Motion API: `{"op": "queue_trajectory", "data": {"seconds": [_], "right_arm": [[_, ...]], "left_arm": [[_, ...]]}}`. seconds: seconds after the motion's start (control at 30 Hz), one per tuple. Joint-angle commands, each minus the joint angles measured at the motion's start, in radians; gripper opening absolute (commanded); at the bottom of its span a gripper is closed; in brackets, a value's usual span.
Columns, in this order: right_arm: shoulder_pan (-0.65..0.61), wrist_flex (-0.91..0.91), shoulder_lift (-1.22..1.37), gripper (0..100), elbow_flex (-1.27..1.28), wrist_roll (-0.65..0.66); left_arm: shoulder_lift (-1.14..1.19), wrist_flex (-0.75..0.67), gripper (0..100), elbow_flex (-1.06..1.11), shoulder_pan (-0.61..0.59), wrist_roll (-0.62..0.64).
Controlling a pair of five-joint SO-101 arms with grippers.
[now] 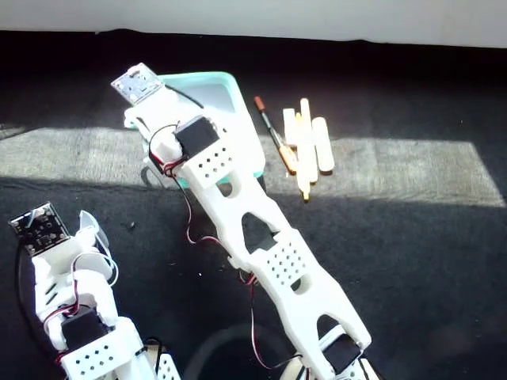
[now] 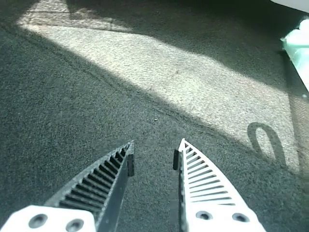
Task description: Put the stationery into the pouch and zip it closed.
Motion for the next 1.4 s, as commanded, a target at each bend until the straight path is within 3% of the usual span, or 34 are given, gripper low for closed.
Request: {"op": "queue_trajectory", "data": {"seconds": [0.0,0.2,0.4,0.6,0.77,0.87,1.17,1.37], "right_arm": [[0.038,0.007,-0.015,0.6,-0.054,0.008],[0.074,0.007,0.005,0.6,-0.070,0.006],[0.101,0.007,0.005,0.6,-0.070,-0.009],[0.104,0.005,0.004,0.6,-0.070,-0.127],[0.105,0.005,0.004,0.6,-0.070,-0.127],[0.113,0.005,0.004,0.6,-0.070,-0.127],[0.128,0.005,0.005,0.6,-0.070,-0.132],[0.130,0.005,0.005,0.6,-0.070,-0.133]], "left_arm": [[-0.002,-0.021,16,-0.038,0.133,0.008],[-0.001,-0.049,18,-0.113,0.309,0.012],[0.048,-0.060,18,-0.239,0.349,0.081],[0.595,-0.026,18,-0.598,0.360,0.097],[1.073,0.252,18,-1.004,0.469,0.167],[1.244,0.292,18,-1.132,0.515,0.219],[1.391,0.290,18,-1.190,0.607,0.218],[1.395,0.175,18,-1.130,0.611,0.218]]}}
